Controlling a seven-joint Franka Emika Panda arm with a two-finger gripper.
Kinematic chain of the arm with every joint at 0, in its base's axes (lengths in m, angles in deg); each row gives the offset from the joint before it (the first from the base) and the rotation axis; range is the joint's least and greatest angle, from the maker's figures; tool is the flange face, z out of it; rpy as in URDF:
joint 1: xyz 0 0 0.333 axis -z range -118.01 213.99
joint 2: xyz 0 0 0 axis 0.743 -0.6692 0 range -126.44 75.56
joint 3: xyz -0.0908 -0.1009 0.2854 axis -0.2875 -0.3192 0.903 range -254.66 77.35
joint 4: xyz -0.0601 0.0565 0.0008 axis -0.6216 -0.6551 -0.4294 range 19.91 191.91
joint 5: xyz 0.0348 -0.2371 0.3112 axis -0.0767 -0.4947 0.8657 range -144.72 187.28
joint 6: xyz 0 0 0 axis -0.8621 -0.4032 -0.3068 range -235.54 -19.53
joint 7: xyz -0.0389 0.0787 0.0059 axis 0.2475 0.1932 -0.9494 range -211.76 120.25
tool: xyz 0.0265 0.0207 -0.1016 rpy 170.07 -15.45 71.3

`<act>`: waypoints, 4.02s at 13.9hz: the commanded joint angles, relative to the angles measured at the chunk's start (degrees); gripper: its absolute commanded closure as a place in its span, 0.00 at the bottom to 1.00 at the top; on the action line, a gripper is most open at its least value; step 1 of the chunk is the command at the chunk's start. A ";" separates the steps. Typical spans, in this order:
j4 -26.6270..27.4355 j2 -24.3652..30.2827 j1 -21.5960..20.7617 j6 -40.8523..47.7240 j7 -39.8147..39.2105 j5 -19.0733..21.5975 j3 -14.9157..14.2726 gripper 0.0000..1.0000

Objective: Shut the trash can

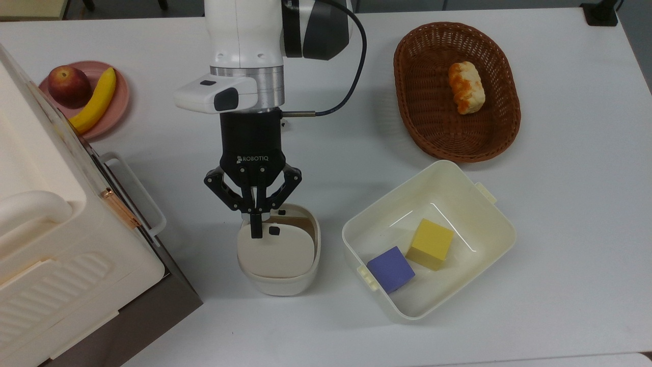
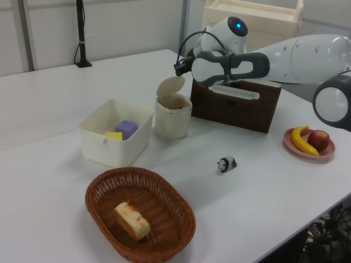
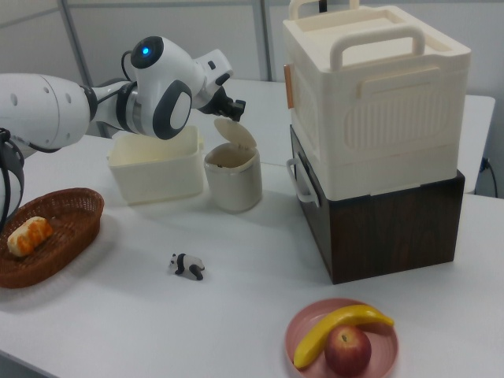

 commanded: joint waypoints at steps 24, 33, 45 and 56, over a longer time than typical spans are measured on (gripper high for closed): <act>14.74 5.23 -0.07 0.15 -0.39 -1.35 0.08 1.00; 14.39 2.33 -0.15 -0.02 -0.39 -3.28 -0.01 1.00; 14.30 15.13 0.20 10.39 1.19 -2.06 0.87 1.00; 9.91 28.95 2.04 59.80 1.02 -0.82 0.17 0.00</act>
